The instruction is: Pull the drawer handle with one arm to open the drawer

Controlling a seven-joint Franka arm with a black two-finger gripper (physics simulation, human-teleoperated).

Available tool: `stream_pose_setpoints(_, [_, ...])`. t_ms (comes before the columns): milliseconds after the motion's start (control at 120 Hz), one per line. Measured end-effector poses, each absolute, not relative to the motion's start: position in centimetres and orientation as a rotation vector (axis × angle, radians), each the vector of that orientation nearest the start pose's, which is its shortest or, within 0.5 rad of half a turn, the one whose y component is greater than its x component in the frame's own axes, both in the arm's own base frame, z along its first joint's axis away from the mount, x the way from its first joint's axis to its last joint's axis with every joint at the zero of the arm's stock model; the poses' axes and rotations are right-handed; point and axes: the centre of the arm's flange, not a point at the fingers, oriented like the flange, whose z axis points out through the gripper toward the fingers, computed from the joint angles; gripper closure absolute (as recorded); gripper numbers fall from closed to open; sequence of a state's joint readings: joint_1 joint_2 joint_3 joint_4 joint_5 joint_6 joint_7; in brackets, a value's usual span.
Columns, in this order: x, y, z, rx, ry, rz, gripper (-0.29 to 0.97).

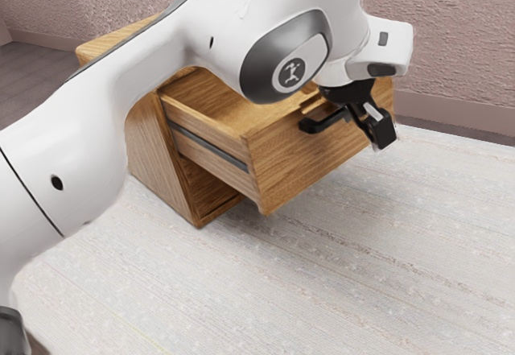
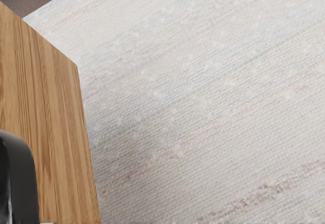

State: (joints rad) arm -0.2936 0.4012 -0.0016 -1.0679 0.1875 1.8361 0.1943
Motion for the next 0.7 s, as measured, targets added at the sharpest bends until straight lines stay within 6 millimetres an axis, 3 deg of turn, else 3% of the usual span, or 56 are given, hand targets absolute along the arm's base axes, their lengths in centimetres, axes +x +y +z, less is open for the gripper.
stream_pose_setpoints(75, [66.7, -17.4, 65.4, -2.814, 0.693, -0.566, 0.28])
stream_pose_setpoints(133, [66.2, -16.9, 66.7, -2.792, 0.677, -0.587, 0.31])
stream_pose_setpoints(267, [64.2, -17.2, 70.3, -2.728, 0.673, -0.654, 0.16])
stream_pose_setpoints(325, [62.2, -20.2, 72.2, -2.704, 0.731, -0.705, 0.11])
stream_pose_setpoints(417, [57.0, -27.7, 74.9, -2.722, 0.829, -0.805, 0.07])
stream_pose_setpoints(450, [55.4, -29.7, 74.5, -2.752, 0.832, -0.800, 0.06])
stream_pose_setpoints(483, [54.0, -30.5, 73.2, -2.813, 0.801, -0.754, 0.05])
stream_pose_setpoints(558, [52.2, -29.6, 69.1, -2.984, 0.611, -0.579, 0.03])
stream_pose_setpoints(700, [50.4, -28.4, 64.9, -3.170, 0.165, -0.309, 0.01])
